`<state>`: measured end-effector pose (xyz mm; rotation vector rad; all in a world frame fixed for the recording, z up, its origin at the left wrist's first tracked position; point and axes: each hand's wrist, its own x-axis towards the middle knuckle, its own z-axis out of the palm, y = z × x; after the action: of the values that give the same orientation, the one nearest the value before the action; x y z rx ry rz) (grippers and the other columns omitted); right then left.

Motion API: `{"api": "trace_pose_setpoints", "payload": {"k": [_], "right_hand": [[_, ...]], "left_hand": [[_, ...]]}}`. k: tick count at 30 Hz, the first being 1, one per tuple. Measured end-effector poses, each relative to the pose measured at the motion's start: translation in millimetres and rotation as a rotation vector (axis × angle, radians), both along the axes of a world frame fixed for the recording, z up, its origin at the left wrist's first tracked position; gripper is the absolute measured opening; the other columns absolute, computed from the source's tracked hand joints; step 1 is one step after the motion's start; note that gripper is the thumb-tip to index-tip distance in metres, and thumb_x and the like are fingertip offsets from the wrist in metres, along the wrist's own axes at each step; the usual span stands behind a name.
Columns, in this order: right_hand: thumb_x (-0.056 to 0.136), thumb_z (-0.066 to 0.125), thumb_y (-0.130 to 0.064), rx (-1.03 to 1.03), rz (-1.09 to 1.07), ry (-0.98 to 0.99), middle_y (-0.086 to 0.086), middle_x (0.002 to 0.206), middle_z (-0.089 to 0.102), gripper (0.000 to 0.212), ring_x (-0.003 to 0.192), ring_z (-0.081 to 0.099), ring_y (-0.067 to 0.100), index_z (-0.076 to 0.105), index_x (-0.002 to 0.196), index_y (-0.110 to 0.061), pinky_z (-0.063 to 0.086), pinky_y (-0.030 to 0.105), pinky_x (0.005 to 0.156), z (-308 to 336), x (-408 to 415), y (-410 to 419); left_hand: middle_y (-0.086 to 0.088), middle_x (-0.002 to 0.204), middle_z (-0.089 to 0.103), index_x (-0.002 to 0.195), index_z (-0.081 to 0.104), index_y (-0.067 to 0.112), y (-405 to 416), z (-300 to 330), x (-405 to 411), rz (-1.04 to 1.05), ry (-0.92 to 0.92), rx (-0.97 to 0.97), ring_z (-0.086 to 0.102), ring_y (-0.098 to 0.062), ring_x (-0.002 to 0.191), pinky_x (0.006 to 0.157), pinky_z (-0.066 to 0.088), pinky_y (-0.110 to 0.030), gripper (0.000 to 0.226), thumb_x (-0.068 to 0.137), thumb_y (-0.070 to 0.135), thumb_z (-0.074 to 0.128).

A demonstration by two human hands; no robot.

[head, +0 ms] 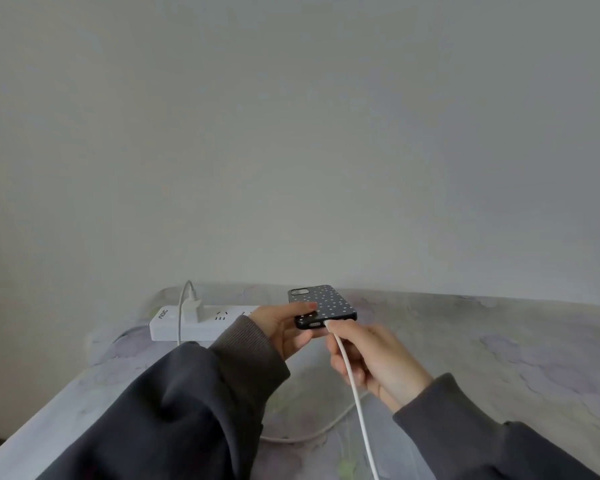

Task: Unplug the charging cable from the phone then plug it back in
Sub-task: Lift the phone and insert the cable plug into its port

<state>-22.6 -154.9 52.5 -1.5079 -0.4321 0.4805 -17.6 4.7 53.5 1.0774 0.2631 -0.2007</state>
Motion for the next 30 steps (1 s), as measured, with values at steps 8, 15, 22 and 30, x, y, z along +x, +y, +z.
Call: {"api": "trace_pose_setpoints", "payload": {"k": [8,15,22,30], "right_hand": [[0.088,0.048,-0.025,-0.002,0.015,-0.017,-0.006,0.031,0.048,0.05,0.034,0.035,0.007,0.058,0.039,-0.02,0.025,0.012,0.031,-6,3,0],[0.086,0.05,-0.027,0.003,0.032,-0.031,-0.007,0.034,0.049,0.048,0.036,0.037,0.007,0.061,0.04,-0.02,0.026,0.012,0.032,-11,7,-1],[0.087,0.049,-0.027,0.007,0.04,-0.017,-0.007,0.034,0.05,0.049,0.032,0.037,0.005,0.061,0.04,-0.019,0.026,0.011,0.03,-13,8,-1],[0.088,0.047,-0.025,0.004,0.04,-0.015,-0.008,0.031,0.048,0.054,0.031,0.035,0.005,0.06,0.036,-0.019,0.025,0.011,0.03,-14,8,0]], "left_hand": [[-0.013,0.057,0.075,0.082,0.062,-0.005,-1,-4,3,-0.009,0.0,0.014,0.072,-0.021,0.048,0.031,0.05,-0.015,0.009,0.083,0.004,0.061],[-0.013,0.057,0.075,0.084,0.062,-0.006,0,-5,3,-0.015,0.007,0.015,0.072,-0.021,0.048,0.032,0.051,-0.015,0.01,0.082,0.005,0.062],[-0.013,0.054,0.074,0.082,0.061,-0.005,-2,-6,2,-0.012,0.01,0.02,0.071,-0.02,0.046,0.032,0.051,-0.015,0.009,0.083,0.004,0.061],[-0.014,0.056,0.074,0.084,0.061,-0.006,-1,-7,2,-0.009,0.01,0.017,0.072,-0.021,0.046,0.032,0.051,-0.015,0.009,0.082,0.003,0.061]]}}
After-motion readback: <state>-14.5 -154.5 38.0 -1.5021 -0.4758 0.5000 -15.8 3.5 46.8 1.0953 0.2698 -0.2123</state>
